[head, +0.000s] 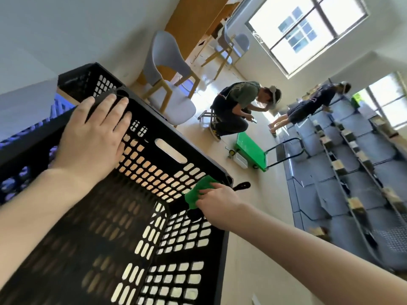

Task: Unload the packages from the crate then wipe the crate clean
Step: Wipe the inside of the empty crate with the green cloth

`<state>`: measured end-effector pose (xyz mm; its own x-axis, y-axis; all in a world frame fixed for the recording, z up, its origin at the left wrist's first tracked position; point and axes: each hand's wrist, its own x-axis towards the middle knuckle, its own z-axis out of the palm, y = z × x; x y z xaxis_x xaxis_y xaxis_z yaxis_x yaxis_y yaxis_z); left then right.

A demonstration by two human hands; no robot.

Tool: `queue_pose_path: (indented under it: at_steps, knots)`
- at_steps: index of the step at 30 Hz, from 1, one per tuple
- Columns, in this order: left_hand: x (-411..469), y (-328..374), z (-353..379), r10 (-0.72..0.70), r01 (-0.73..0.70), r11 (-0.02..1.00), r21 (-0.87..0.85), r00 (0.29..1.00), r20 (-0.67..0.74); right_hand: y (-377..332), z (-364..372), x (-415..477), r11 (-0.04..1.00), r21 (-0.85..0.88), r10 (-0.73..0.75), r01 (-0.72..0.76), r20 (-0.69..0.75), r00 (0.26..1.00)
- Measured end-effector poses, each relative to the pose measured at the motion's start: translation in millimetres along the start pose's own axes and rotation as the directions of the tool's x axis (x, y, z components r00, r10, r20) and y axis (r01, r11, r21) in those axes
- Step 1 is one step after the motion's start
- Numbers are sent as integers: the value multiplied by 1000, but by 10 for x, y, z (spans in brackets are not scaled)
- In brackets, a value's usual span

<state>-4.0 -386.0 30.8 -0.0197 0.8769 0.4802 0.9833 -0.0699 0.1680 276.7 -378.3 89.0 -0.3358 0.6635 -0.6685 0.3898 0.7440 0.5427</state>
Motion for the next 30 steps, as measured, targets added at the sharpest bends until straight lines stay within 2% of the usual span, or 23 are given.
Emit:
queue_pose_path:
  at_steps: [3,7,12,15,17,22,27,30]
  knots:
    - [-7,6,-16,-6,4,998,70,999,32,-114,77,284,998,-62,-9,18,139,990]
    - [-6,5,-21,-10,-11,978,206,995,104,-318,223,738,988,-76,-102,131,304,947]
    - [-23,5,50,18,-49,952,302,994,104,-680,314,1175,984,-78,-114,160,416,902]
    - [-8,2,72,25,-51,946,320,996,86,-723,211,1198,973,-111,-138,203,423,895]
    - [-5,8,61,21,-49,945,325,996,90,-687,133,1090,980,-89,-125,179,426,896]
    - [-3,8,57,15,-44,943,328,996,91,-364,-154,529,998,16,-62,60,296,953]
    - [-10,50,56,1,-22,951,309,998,70,-15,-311,-106,997,14,-71,70,172,982]
    - [-8,34,79,3,-22,953,302,998,65,-114,-178,21,999,11,-49,47,186,981]
